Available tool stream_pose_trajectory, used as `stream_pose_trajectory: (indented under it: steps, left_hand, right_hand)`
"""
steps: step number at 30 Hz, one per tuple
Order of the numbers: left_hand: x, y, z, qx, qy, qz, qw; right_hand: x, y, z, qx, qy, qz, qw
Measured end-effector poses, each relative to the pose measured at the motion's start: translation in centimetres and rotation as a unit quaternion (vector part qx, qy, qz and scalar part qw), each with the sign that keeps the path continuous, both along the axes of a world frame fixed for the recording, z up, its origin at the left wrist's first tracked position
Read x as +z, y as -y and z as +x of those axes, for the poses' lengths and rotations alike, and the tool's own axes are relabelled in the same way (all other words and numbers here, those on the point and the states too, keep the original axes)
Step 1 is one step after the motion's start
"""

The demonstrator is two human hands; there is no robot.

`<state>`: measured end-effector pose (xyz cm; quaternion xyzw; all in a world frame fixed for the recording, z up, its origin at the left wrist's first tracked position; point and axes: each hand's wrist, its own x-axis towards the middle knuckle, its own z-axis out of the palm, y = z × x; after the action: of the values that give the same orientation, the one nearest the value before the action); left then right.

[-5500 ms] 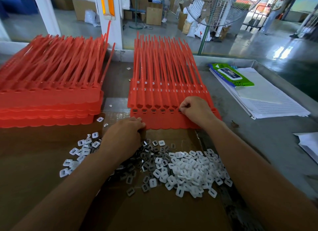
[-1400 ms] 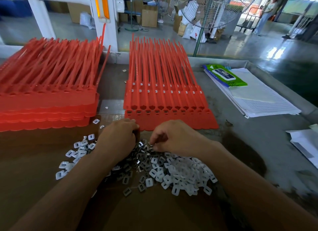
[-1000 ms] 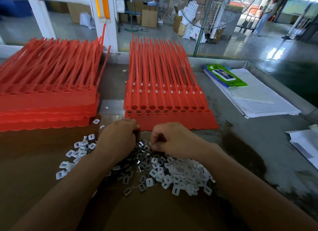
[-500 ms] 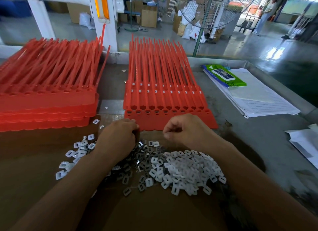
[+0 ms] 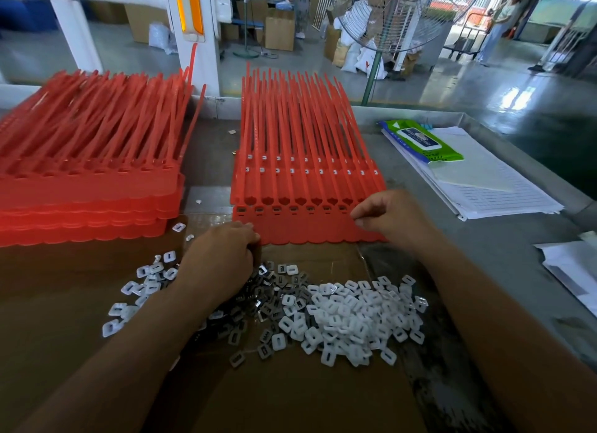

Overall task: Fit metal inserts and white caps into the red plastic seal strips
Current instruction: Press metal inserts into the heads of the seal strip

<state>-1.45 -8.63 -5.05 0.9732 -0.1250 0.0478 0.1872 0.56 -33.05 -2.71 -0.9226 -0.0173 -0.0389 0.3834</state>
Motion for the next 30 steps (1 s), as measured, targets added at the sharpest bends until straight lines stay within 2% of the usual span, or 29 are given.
stream_pose_trajectory:
  steps: [9, 21, 30]
  left_hand:
    - [-0.2, -0.1, 0.0, 0.001, -0.003, -0.008, 1.0]
    - [-0.4, -0.2, 0.1, -0.004, 0.007, -0.013, 1.0]
    - [-0.3, -0.1, 0.1, -0.001, 0.011, -0.015, 1.0]
  right_hand:
    - [-1.2, 1.2, 3.7, -0.081, 0.009, -0.026, 0.996]
    - [-1.4, 0.7, 4.5, -0.073, -0.056, -0.066, 0.994]
    - [-1.0, 0.5, 4.6, -0.126, -0.06, 0.014, 0.99]
